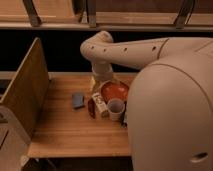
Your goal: Move the arm in a circular motion
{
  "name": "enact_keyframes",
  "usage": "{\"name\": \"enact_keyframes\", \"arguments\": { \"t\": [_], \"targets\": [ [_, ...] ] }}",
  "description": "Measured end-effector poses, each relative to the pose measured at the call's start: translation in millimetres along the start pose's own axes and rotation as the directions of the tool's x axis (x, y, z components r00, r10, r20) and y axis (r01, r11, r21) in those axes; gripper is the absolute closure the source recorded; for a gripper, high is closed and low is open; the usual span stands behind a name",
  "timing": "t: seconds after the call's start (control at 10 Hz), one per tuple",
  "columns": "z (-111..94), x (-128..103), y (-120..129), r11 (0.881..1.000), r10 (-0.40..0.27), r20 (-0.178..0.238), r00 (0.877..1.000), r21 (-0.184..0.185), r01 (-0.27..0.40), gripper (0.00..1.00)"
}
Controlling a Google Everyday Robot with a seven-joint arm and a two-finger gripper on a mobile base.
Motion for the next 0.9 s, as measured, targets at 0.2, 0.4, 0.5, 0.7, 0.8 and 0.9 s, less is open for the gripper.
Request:
{"name": "enact_keyframes", "arguments": {
  "t": [0.2,0.4,0.5,0.7,0.8,0.9],
  "targets": [
    [-7,-12,-51,0.993,0.081,0.004,0.997,0.088,-0.081,0.2],
    [-11,-51,-65,0.985,0.079,0.014,0.997,0.15,-0.08,0.2],
    [-12,-72,-57,0.985,0.051,0.018,0.999,0.163,-0.054,0.2],
    [-11,-105,-20,0.988,-0.029,0.027,0.999,0.15,0.025,0.2],
    [-10,-122,19,0.988,-0.11,0.032,0.993,0.114,0.105,0.2],
    [-9,-126,44,0.985,-0.157,0.035,0.987,0.082,0.153,0.2]
  ]
}}
